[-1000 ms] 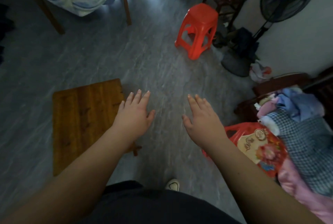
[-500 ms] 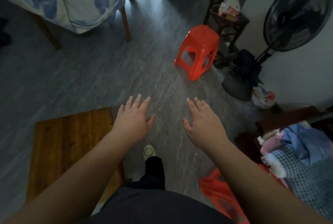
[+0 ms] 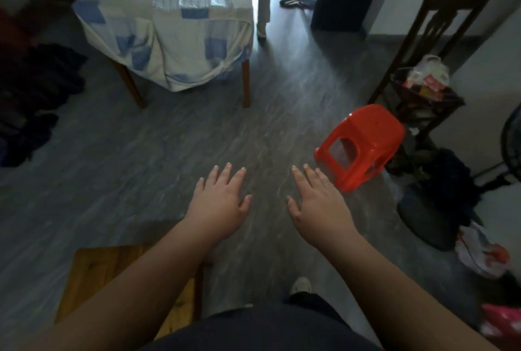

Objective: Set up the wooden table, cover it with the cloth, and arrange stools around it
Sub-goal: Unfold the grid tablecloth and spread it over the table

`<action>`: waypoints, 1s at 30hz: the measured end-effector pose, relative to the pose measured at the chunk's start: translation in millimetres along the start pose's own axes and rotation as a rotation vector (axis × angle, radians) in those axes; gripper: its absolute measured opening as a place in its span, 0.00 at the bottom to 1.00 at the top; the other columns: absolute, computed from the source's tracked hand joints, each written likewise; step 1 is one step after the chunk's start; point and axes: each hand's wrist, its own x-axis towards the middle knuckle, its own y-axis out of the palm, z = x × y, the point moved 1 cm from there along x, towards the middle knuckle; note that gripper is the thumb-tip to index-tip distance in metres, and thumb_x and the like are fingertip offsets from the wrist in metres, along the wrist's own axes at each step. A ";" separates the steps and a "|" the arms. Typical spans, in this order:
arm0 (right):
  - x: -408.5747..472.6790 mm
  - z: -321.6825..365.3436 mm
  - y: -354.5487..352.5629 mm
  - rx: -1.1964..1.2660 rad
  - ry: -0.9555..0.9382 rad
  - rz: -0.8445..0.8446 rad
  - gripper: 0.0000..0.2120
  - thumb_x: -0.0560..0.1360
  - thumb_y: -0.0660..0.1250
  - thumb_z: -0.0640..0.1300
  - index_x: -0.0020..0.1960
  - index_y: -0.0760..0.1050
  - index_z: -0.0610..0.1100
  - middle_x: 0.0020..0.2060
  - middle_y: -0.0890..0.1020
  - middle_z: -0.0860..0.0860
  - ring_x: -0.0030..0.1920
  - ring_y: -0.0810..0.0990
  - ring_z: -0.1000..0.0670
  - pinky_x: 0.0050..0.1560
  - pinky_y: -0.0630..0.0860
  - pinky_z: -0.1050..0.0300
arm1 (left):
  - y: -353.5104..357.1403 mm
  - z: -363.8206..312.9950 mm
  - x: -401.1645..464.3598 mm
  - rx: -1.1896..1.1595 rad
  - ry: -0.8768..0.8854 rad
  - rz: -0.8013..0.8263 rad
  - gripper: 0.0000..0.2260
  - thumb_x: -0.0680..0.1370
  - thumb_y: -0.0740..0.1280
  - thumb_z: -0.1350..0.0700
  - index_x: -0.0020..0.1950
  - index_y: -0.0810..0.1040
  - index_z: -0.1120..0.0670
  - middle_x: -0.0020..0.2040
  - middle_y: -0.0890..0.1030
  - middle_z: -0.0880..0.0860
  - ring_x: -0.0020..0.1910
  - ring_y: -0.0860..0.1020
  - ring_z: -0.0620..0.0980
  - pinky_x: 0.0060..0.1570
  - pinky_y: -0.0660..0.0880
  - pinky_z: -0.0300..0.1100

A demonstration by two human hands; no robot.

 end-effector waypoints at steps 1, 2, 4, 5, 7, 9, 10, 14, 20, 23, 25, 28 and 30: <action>21.5 0.0 -1.9 0.011 -0.017 0.016 0.33 0.81 0.54 0.59 0.82 0.49 0.52 0.81 0.54 0.49 0.81 0.50 0.47 0.79 0.54 0.45 | -4.8 5.2 14.9 -0.004 -0.023 0.001 0.30 0.82 0.54 0.38 0.81 0.49 0.45 0.82 0.50 0.52 0.81 0.48 0.55 0.78 0.51 0.57; 43.6 -0.3 -3.2 0.024 -0.033 0.029 0.33 0.81 0.55 0.59 0.82 0.49 0.52 0.82 0.53 0.50 0.81 0.49 0.48 0.79 0.53 0.45 | -8.9 10.5 30.1 -0.011 -0.045 0.001 0.30 0.82 0.54 0.38 0.81 0.49 0.44 0.82 0.50 0.52 0.81 0.48 0.55 0.78 0.51 0.57; 89.5 -0.8 -5.4 0.031 -0.075 0.042 0.33 0.81 0.56 0.58 0.82 0.48 0.53 0.82 0.53 0.50 0.81 0.49 0.48 0.79 0.53 0.46 | -14.6 20.8 62.3 -0.026 -0.090 -0.002 0.30 0.82 0.53 0.38 0.81 0.49 0.44 0.82 0.50 0.51 0.81 0.48 0.54 0.78 0.51 0.57; 113.3 -1.0 -6.0 0.027 -0.102 0.048 0.33 0.81 0.55 0.59 0.82 0.48 0.52 0.82 0.53 0.50 0.81 0.49 0.48 0.79 0.53 0.46 | -17.1 25.9 80.0 -0.032 -0.113 -0.003 0.30 0.82 0.53 0.39 0.81 0.49 0.45 0.82 0.50 0.52 0.81 0.48 0.54 0.78 0.51 0.57; 164.8 -2.1 -7.0 0.025 -0.147 0.070 0.33 0.82 0.55 0.59 0.82 0.47 0.52 0.82 0.53 0.50 0.81 0.48 0.48 0.79 0.52 0.46 | -23.6 35.7 118.4 -0.030 -0.161 -0.005 0.30 0.82 0.53 0.39 0.81 0.49 0.45 0.82 0.51 0.52 0.81 0.49 0.55 0.77 0.51 0.57; 218.8 -2.1 -10.6 0.024 -0.196 0.089 0.33 0.82 0.54 0.59 0.82 0.47 0.52 0.82 0.52 0.50 0.81 0.48 0.48 0.79 0.52 0.46 | -33.2 45.2 158.7 -0.023 -0.212 -0.019 0.30 0.82 0.54 0.39 0.81 0.49 0.46 0.82 0.52 0.52 0.81 0.50 0.55 0.77 0.52 0.57; 246.0 -1.7 -14.7 0.020 -0.224 0.095 0.33 0.82 0.54 0.59 0.82 0.46 0.53 0.82 0.52 0.50 0.81 0.47 0.48 0.79 0.52 0.46 | -39.8 49.3 178.9 -0.019 -0.239 -0.029 0.30 0.82 0.54 0.39 0.81 0.50 0.46 0.82 0.52 0.53 0.80 0.50 0.56 0.77 0.53 0.57; 345.9 7.7 -42.1 0.005 -0.351 0.136 0.33 0.81 0.55 0.57 0.82 0.46 0.53 0.82 0.51 0.51 0.81 0.47 0.48 0.79 0.52 0.47 | -74.7 60.2 252.6 -0.015 -0.323 -0.055 0.30 0.82 0.55 0.39 0.81 0.51 0.46 0.82 0.55 0.53 0.80 0.53 0.57 0.76 0.56 0.57; 472.5 48.6 -66.0 -0.036 -0.501 0.163 0.33 0.81 0.55 0.58 0.82 0.48 0.52 0.81 0.54 0.50 0.81 0.50 0.47 0.78 0.56 0.45 | -119.5 90.1 335.3 -0.101 -0.482 -0.100 0.30 0.82 0.55 0.39 0.81 0.52 0.46 0.81 0.57 0.52 0.79 0.55 0.56 0.76 0.56 0.56; 520.2 75.2 -69.9 -0.057 -0.552 0.185 0.33 0.81 0.55 0.58 0.82 0.49 0.52 0.81 0.55 0.50 0.81 0.50 0.47 0.78 0.57 0.46 | -135.9 116.1 366.9 -0.130 -0.529 -0.127 0.29 0.82 0.55 0.39 0.81 0.53 0.46 0.81 0.57 0.52 0.80 0.54 0.55 0.76 0.56 0.55; 553.9 93.9 -70.6 -0.055 -0.570 0.199 0.33 0.81 0.56 0.58 0.82 0.50 0.52 0.81 0.55 0.50 0.81 0.50 0.47 0.78 0.57 0.47 | -144.8 140.8 389.6 -0.158 -0.557 -0.143 0.29 0.82 0.55 0.39 0.81 0.53 0.46 0.81 0.57 0.52 0.80 0.54 0.55 0.76 0.56 0.55; 610.8 128.3 -67.6 -0.056 -0.589 0.202 0.32 0.81 0.56 0.58 0.82 0.51 0.52 0.81 0.55 0.50 0.81 0.51 0.47 0.78 0.57 0.47 | -156.9 183.4 432.0 -0.188 -0.579 -0.163 0.29 0.82 0.54 0.39 0.81 0.53 0.46 0.81 0.56 0.52 0.80 0.54 0.55 0.76 0.56 0.55; 650.5 155.5 -62.5 -0.066 -0.587 0.197 0.32 0.82 0.56 0.58 0.82 0.50 0.52 0.81 0.55 0.50 0.81 0.51 0.48 0.78 0.56 0.47 | -167.1 216.6 463.2 -0.186 -0.576 -0.168 0.29 0.82 0.54 0.39 0.81 0.53 0.46 0.81 0.56 0.52 0.80 0.54 0.55 0.76 0.56 0.55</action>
